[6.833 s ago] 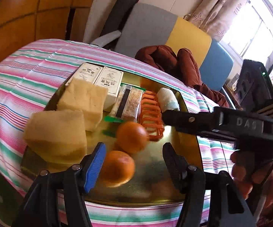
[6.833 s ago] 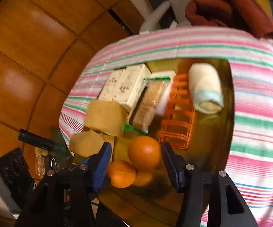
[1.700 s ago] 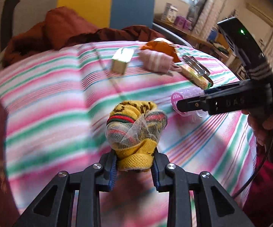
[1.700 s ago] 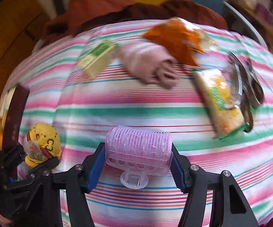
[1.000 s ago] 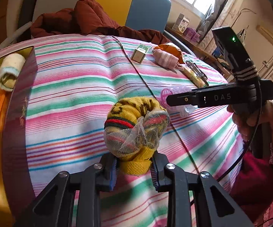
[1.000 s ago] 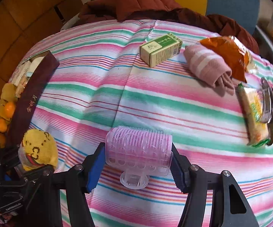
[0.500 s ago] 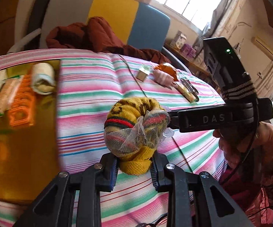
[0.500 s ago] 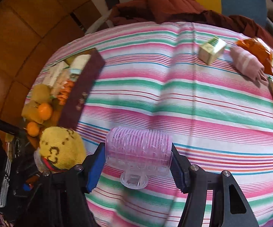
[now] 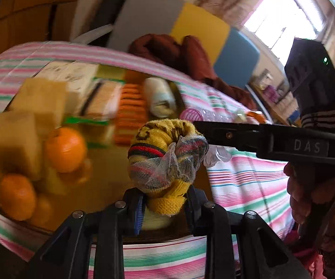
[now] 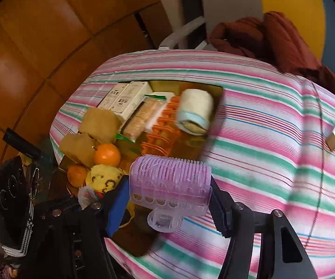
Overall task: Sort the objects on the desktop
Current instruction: 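Carry the pink roller and yellow toy into the gold tray and release both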
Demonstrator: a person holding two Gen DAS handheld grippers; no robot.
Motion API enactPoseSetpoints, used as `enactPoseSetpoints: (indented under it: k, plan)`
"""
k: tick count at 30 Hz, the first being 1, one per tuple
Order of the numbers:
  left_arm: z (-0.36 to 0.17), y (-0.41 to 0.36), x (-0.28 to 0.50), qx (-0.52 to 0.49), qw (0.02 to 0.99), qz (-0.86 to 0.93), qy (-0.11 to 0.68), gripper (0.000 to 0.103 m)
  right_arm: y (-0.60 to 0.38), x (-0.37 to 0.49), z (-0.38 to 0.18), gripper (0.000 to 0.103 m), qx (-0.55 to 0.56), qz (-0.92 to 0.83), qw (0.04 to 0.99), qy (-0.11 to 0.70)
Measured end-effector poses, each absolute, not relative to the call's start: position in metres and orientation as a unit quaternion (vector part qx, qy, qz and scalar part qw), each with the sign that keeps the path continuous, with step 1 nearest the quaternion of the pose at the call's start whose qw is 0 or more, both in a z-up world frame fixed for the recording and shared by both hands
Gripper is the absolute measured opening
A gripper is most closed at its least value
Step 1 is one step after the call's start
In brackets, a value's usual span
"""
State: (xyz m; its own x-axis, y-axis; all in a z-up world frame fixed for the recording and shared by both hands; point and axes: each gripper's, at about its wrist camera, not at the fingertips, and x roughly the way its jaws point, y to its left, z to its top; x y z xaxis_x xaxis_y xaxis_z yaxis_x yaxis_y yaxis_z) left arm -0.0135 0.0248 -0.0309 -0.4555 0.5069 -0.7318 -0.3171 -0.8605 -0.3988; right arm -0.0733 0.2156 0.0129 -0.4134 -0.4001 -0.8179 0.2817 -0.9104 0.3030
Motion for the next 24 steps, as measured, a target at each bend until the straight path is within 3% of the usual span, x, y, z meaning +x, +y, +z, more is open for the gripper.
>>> enactPoseSetpoints:
  k: [6,10,14,18,20,24]
  plan:
    - [-0.044,0.003,-0.018,-0.472,0.196,0.855,-0.090,0.030,0.173,-0.104,-0.014,0.063,0.527,-0.824,0.204,-0.037]
    - [-0.044,0.005,-0.017,-0.477,0.166,0.862,-0.047,0.055,0.160,-0.123,-0.030,0.065,0.539,-0.811,0.213,-0.074]
    - [-0.042,-0.008,-0.013,-0.469,0.158,0.865,-0.075,0.056,0.167,-0.122,-0.032,0.073,0.535,-0.804,0.223,-0.135]
    - [-0.042,-0.016,-0.013,-0.462,0.131,0.874,-0.078,0.056,0.184,-0.111,-0.025,0.074,0.522,-0.813,0.214,-0.144]
    - [-0.042,-0.017,-0.014,-0.460,0.112,0.878,-0.062,0.056,0.192,-0.106,-0.023,0.069,0.518,-0.817,0.208,-0.142]
    - [-0.041,-0.019,-0.015,-0.461,0.090,0.881,-0.061,0.056,0.190,-0.103,-0.025,0.047,0.531,-0.811,0.210,-0.129]
